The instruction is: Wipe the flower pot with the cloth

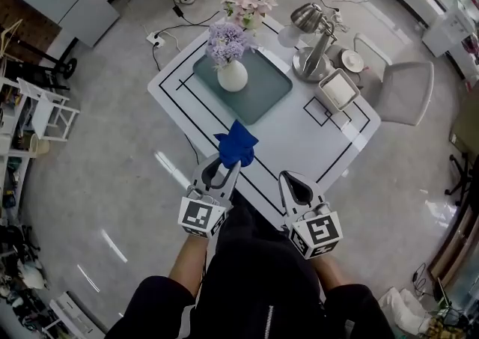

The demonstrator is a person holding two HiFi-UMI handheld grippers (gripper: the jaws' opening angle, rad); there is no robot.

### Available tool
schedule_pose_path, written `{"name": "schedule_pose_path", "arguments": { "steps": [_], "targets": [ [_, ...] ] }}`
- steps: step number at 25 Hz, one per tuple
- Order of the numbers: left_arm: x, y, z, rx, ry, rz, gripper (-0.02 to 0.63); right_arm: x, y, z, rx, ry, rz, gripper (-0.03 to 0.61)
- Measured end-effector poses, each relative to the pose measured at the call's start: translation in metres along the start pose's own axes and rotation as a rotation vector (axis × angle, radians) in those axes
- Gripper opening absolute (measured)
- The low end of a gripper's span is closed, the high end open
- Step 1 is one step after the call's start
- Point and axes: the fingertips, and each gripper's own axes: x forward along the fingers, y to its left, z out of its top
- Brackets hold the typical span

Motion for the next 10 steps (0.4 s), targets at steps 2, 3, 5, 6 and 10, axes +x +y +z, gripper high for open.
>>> {"name": "schedule_pose_path", "arguments": {
  "steps": [2,3,5,6,10],
  "targets": [
    [-0.001,-0.004,-0.001,-0.001,0.005,-0.004,0.124,-0.002,0.000,0.000,-0.002,0.000,0.001,0.009],
    [-0.002,-0.006,-0.001,0.001,0.007,-0.006,0.124,-0.003,0.000,0.000,-0.003,0.000,0.002,0.008],
    [-0.003,-0.009,-0.001,0.004,0.009,-0.009,0.124,-0.005,0.001,0.000,-0.004,0.000,0.004,0.008],
    [-0.004,-0.011,-0.001,0.004,0.009,-0.010,0.124,-0.007,0.001,-0.001,-0.005,0.000,0.005,0.009],
    [-0.007,-0.019,-0.001,0.005,0.011,-0.015,0.124,-0.014,0.004,-0.002,-0.007,0.000,0.011,0.008]
  ]
}}
